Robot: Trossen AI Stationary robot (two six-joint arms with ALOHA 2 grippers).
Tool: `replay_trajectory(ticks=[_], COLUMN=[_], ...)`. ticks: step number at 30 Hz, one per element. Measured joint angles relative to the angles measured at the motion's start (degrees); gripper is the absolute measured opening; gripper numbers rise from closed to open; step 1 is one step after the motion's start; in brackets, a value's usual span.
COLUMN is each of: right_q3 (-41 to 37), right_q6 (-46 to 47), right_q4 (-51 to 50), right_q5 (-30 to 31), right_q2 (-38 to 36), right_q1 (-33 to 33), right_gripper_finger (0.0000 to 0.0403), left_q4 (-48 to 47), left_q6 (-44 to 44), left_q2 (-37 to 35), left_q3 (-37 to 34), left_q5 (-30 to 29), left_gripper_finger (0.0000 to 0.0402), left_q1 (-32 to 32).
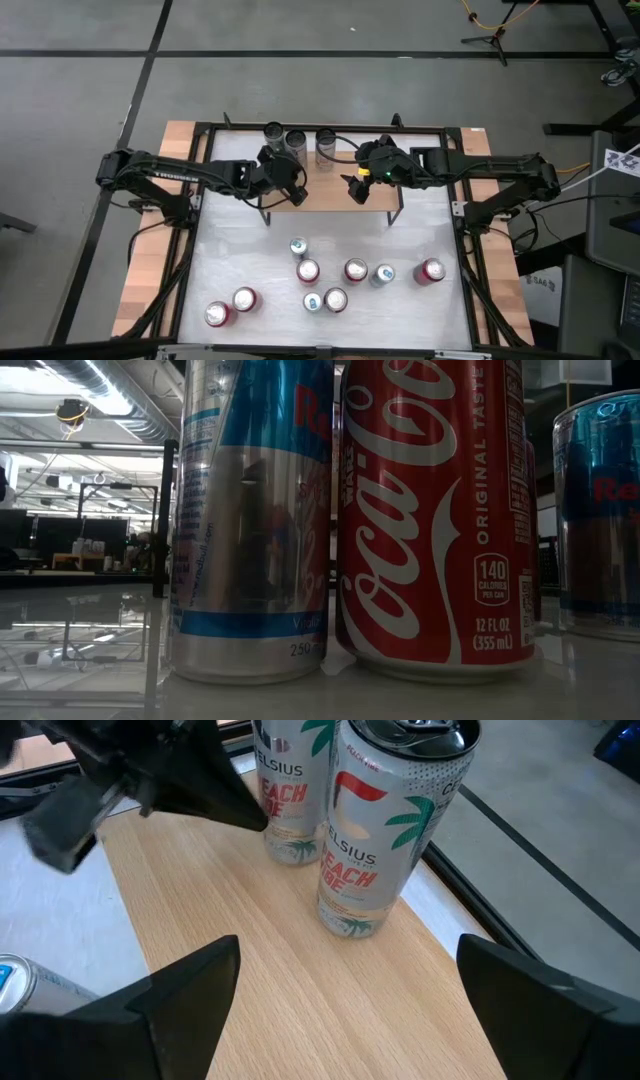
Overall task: Place canned beverage on shelf
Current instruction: Put the white soda can on the shelf, then adjust the left white soda can on the shelf
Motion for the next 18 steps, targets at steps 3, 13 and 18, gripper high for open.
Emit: replay_trajectory(ticks=[3, 13, 18], right_q3=[0.0, 0.0, 0.0], right_q6=[0.0, 0.0, 0.0], right_q4=[0.0, -1.0, -1.8], right_q5=[0.0, -0.6, -0.8], right_q2=[0.0, 0.0, 0.0], right_q1=[0.0, 0.0, 0.0], right_gripper_finger=[0.0365, 0.0365, 0.0365], left_q4=[0.0, -7.3, -9.8], left_q6=[0.0, 1.4, 1.6], left_q2=[-0.3, -4.6, -9.7], left_q3=[0.0, 6.2, 8.9], left_q5=[0.1, -0.5, -3.4], left_gripper_finger=[0.0000, 0.0000, 0.0000], left_q1=[-1.7, -8.6, -9.6])
